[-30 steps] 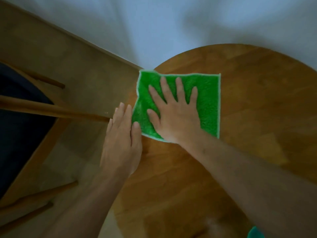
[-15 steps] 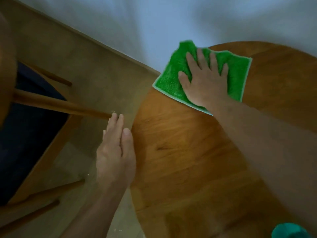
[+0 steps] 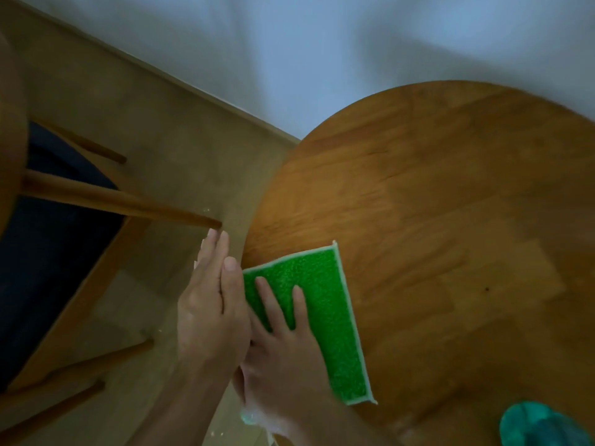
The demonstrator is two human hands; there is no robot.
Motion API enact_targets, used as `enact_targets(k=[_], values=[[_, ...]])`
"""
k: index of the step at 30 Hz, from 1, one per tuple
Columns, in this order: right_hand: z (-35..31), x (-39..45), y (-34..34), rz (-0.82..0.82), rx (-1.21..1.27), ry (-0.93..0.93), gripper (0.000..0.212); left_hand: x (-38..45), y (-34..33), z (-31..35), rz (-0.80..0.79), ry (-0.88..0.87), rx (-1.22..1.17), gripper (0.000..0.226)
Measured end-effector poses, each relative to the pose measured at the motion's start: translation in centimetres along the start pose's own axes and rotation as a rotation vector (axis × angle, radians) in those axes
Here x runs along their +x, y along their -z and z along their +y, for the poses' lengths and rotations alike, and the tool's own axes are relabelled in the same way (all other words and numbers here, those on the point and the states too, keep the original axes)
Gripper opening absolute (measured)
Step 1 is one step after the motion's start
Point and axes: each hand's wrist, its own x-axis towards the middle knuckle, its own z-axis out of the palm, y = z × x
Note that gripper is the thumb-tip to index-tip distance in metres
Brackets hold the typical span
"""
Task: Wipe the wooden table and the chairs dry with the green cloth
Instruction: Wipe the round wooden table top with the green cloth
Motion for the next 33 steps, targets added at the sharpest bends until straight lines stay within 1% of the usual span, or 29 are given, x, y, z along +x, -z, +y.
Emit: enact_targets(k=[2,4,6,9,12,14,16,17,21,22,24,26,27,28,29,30,32,33], values=[[1.5,0.0,0.5,0.008,0.034,0.044,0.072,-0.1,-0.2,0.2,-0.018,-0.011,0.026,0.06],[4.1,1.4,1.5,0.04,0.042,0.03,0.069,-0.2,-0.6,0.7,-0.05,-0.025,0.062,0.06],[8.0,3.7,2.8,0.083,0.011,-0.084,0.065,-0.6,-1.0,1.5,-0.085,-0.061,0.095,0.058],[15.1,6.6,5.3,0.126,-0.117,-0.321,0.066,-1.4,-1.5,2.4,-0.186,-0.142,0.11,0.054],[20.1,7.5,7.1,0.164,-0.082,-0.524,0.068,-1.5,-1.6,2.3,-0.286,-0.179,0.17,0.053],[20.1,7.6,7.1,0.182,-0.055,-0.591,0.067,-1.3,-1.7,1.9,-0.32,-0.219,0.314,0.057],[17.7,7.1,6.4,0.182,-0.069,-0.623,0.068,-1.1,-1.9,1.7,-0.324,-0.248,0.476,0.059],[16.1,6.5,5.9,0.177,-0.068,-0.627,0.068,-0.9,-1.9,1.6,-0.321,-0.24,0.518,0.06],[7.8,1.9,2.8,0.153,-0.013,-0.585,0.073,-0.3,-1.8,1.8,-0.336,-0.225,0.518,0.06],[5.7,0.7,1.9,0.148,0.017,-0.558,0.076,-0.1,-1.8,1.9,-0.348,-0.24,0.51,0.06],[2.3,-1.7,0.4,0.104,0.079,-0.44,0.078,0.1,-1.9,2.2,-0.384,-0.289,0.492,0.061],[1.7,-3.5,-0.2,0.083,0.119,-0.333,0.072,-0.1,-2.0,2.7,-0.428,-0.333,0.481,0.061],[2.7,-3.9,-0.2,0.101,0.124,-0.323,0.069,-0.3,-2.2,3.0,-0.449,-0.354,0.485,0.061],[4.3,-4.2,0.1,0.13,0.111,-0.354,0.065,-0.7,-2.4,3.3,-0.466,-0.372,0.496,0.062],[6.1,-4.3,0.6,0.161,0.093,-0.426,0.063,-1.1,-2.6,3.7,-0.478,-0.383,0.504,0.062],[8.0,-4.3,1.4,0.191,0.077,-0.537,0.061,-1.4,-2.9,4.1,-0.49,-0.387,0.503,0.062],[11.8,-4.0,2.7,0.204,0.092,-0.778,0.063,-2.0,-3.6,4.8,-0.52,-0.39,0.481,0.063],[13.2,-3.8,3.1,0.208,0.102,-0.869,0.064,-2.3,-3.9,5.0,-0.531,-0.398,0.475,0.063]])
